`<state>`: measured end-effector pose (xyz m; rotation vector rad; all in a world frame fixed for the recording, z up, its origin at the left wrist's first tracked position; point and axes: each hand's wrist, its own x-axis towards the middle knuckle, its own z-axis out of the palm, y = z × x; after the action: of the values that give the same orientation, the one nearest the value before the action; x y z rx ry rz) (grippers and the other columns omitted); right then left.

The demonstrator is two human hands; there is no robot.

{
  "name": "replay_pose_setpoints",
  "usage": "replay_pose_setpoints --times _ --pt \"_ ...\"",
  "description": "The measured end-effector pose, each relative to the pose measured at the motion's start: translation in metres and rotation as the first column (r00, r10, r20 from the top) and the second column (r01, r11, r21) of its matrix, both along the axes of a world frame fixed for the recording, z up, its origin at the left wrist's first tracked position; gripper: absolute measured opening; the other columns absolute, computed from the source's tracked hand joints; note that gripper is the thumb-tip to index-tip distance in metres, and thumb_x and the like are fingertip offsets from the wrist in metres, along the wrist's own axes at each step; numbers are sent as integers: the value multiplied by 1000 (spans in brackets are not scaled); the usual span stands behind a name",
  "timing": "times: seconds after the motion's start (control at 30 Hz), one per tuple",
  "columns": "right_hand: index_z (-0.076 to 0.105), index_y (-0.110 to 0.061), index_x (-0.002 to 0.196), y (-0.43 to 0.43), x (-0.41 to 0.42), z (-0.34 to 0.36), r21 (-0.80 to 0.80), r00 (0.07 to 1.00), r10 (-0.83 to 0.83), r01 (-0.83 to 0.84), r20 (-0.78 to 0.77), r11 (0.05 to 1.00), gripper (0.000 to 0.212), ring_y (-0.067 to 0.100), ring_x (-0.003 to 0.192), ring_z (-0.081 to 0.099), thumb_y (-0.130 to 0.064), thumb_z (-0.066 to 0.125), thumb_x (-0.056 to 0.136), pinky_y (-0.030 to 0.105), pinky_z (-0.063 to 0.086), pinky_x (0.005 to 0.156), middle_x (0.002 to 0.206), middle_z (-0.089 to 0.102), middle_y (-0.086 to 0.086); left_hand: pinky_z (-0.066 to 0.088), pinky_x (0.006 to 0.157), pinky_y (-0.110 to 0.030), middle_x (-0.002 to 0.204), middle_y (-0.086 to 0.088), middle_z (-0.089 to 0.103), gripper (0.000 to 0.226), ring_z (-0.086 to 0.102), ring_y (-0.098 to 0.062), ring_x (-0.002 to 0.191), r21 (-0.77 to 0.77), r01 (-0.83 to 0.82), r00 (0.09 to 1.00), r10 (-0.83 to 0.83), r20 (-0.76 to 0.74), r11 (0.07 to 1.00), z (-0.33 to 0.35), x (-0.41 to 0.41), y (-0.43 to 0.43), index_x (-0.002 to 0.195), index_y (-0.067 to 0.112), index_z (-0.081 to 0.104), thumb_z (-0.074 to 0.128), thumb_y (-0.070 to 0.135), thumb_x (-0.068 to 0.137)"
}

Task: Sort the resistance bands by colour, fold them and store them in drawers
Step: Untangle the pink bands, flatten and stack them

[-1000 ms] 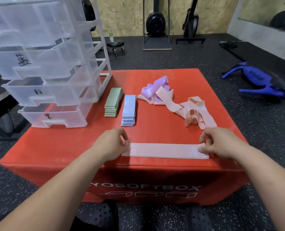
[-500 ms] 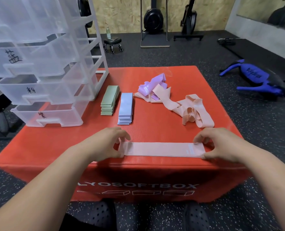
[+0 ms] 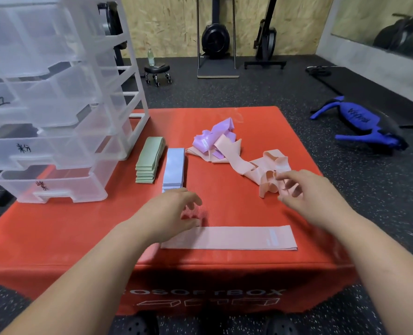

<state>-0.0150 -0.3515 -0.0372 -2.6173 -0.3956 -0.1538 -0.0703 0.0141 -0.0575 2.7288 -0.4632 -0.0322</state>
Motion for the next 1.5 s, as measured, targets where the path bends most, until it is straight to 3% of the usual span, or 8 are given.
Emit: replay_pose_setpoints --times 0.17,0.33,0.43,0.73,0.93,1.1,1.3,1.5 --pt "51 -55 138 26 21 -15 -176 999 20 -14 35 984 63 14 104 53 -36 79 85 38 52 76 108 46 -13 55 89 -38 109 17 62 36 58 -8 100 -20 32 998 -31 59 999 -3 24 -37 125 36 65 73 44 91" --pt "73 -41 97 32 38 -25 -245 985 -59 98 161 965 12 18 102 49 -40 77 86 35 48 66 108 46 -11 55 87 -38 106 16 63 31 60 -10 98 -37 39 995 -36 89 999 -4 39 -57 123 35 66 70 42 93" --pt "69 -35 86 25 45 -6 -130 982 -74 97 172 987 9 19 104 52 -41 74 81 40 52 77 110 55 -16 55 85 -38 105 16 64 29 60 -9 95 -43 32 994 -28 104 999 -4 45 -60 122 35 66 69 40 94" --pt "72 -37 88 6 45 7 -392 962 14 -124 -272 911 66 9 90 55 -91 65 50 39 55 82 81 65 -16 56 82 -38 102 18 63 25 58 -6 86 -67 4 997 1 78 998 -9 52 -59 118 38 66 68 43 95" --pt "72 -37 90 36 50 6 -252 992 -64 90 110 963 47 20 110 51 -81 64 75 42 51 90 107 55 -14 56 82 -38 102 18 63 24 56 -5 86 -79 3 997 3 75 997 -9 53 -63 119 38 66 68 41 95" --pt "70 -39 110 59 54 -27 -433 996 -76 92 55 897 47 21 123 48 -76 61 83 38 43 88 118 61 -13 55 83 -36 103 17 64 23 59 -5 87 -62 16 997 -12 71 998 -10 50 -62 118 37 66 67 42 95" --pt "74 -36 99 53 66 -21 -306 948 -247 300 198 904 16 27 105 56 -47 64 93 39 44 81 105 69 -6 56 82 -39 101 18 63 22 59 -4 85 -98 9 999 -5 48 995 -10 50 -54 116 37 67 67 42 95" --pt "74 -30 96 36 58 33 309 865 -431 349 256 885 11 17 90 71 -38 70 90 37 55 83 91 76 -10 57 84 -37 99 19 69 20 65 -4 87 -261 -45 997 61 53 964 -1 53 -54 114 36 71 67 39 95"
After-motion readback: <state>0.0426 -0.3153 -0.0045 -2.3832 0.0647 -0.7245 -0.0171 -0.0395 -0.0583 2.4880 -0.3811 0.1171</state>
